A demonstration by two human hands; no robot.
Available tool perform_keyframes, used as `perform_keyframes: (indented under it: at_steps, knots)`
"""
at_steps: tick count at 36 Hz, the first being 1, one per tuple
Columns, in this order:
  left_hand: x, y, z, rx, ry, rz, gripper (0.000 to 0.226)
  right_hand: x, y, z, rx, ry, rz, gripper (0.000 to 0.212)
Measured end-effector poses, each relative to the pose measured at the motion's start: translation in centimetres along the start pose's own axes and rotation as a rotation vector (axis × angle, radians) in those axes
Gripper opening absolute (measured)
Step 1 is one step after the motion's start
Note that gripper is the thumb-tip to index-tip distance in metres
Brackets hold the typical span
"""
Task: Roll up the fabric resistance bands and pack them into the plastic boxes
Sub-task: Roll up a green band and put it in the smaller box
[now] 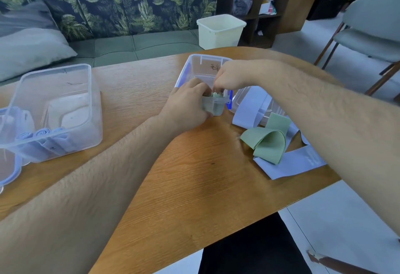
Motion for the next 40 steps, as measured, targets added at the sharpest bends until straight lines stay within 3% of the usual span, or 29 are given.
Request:
perform_keyframes:
  at_steps: [3,9,12,15,21,26,29,35,40]
  knots:
    - [0.0,0.0,0.0,-0.022,0.017,-0.009,0.048,-0.6,-0.3,0.1,0.090,-0.089,0.005,0.033]
    - [-0.7,-0.9,0.9,-0.114,0.009,-0.024,0.049,-2.9,-1.2,-0.4,0.227,-0.351,0.108,0.031]
    - [-1.8,-1.9,1.2,-0.206,-0.043,-0.070,0.045,-5.6,-1.2,-0.8,0.304,-0.572,0.233,0.028]
    - [-3.2,-3.5,1.0,-0.247,-0.128,-0.113,0.033,-8.4,-1.8,-2.6,0.308,-0.684,0.272,0.028]
    - [-6.0,-7.7,-1.0,-0.296,-0.114,-0.187,0.029,-13.6,-3.6,-6.5,0.297,-0.694,0.222,0.028]
    - [-6.9,-10.2,-3.9,-0.253,0.057,-0.174,0.047,-17.0,-6.0,-7.8,0.328,-0.734,0.088,0.043]
    - [-6.5,-10.7,-5.1,-0.240,0.104,-0.145,0.044,-17.3,-7.2,-8.4,0.298,-0.698,0.023,0.038]
    - [-5.8,-10.9,-6.0,-0.261,0.084,-0.134,0.025,-16.6,-7.8,-9.0,0.355,-0.702,0.022,0.026]
    - [-6.3,-10.2,-4.6,-0.298,-0.038,-0.129,0.014,-16.6,-6.8,-8.9,0.377,-0.787,0.114,0.018]
Point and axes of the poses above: each hand's wrist, its own x-axis towards the middle knuckle, its own z-axis out of the back of the hand, y = z × x, the point moved 7 cm from there along x, towards the middle knuckle, and after that the axes turned 2 degrees about x, right-handed, at the moved point
